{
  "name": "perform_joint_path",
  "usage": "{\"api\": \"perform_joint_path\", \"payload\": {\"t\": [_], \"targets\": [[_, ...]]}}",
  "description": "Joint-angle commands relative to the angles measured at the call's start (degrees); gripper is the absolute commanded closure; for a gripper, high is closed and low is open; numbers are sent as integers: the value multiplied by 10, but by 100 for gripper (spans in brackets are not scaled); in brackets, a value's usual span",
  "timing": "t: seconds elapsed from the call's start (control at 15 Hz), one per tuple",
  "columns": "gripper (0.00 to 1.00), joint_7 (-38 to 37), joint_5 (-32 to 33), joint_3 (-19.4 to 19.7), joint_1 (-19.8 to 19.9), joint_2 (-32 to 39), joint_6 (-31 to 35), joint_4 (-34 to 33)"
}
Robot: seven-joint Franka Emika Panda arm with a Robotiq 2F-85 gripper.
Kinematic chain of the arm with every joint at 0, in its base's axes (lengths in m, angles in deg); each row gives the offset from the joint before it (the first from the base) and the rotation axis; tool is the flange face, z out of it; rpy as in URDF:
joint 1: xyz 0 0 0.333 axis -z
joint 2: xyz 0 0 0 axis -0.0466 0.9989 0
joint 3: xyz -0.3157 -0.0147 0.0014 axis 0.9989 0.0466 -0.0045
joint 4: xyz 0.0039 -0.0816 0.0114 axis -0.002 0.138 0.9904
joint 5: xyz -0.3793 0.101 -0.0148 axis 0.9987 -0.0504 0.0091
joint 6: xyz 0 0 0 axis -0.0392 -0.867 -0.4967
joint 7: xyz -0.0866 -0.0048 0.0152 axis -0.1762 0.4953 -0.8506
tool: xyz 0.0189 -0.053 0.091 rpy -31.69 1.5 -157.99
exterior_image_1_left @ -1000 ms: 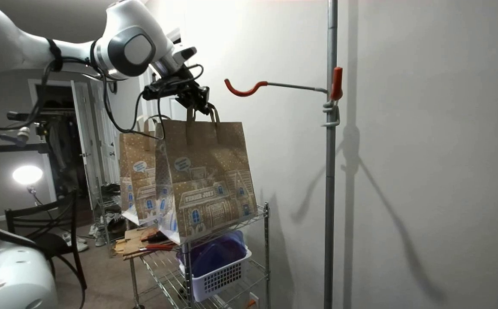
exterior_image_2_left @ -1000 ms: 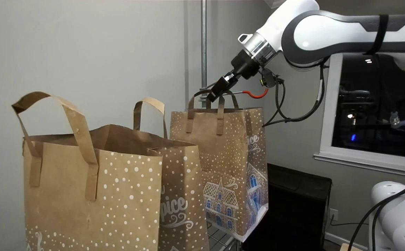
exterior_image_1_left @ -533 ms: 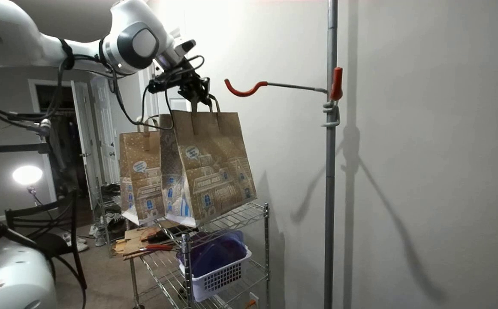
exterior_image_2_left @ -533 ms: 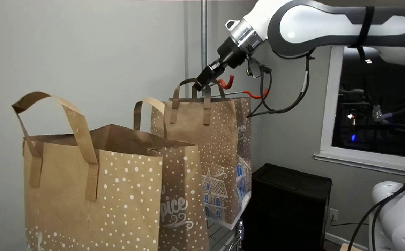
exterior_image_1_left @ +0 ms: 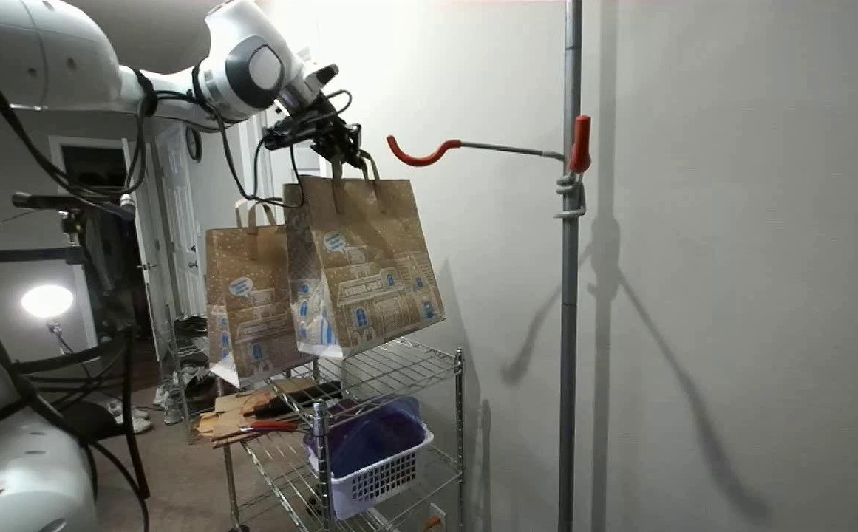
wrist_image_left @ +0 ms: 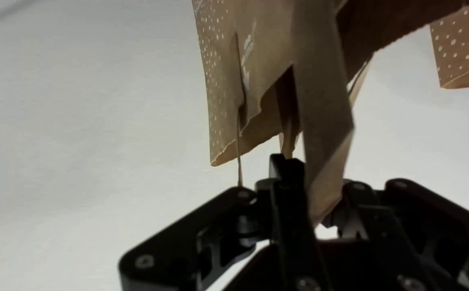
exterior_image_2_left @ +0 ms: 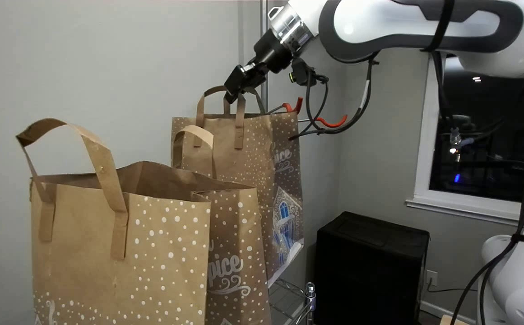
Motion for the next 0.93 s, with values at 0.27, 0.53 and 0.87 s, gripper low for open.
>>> {"api": "perform_joint_path", "payload": {"t": [0.27, 0.53, 0.87], "targets": [[58, -101, 30, -35, 1, 80, -89, -111], [32, -110, 29, -39, -5, 92, -112, -141], [2, -105, 30, -43, -11, 91, -142, -165]]}}
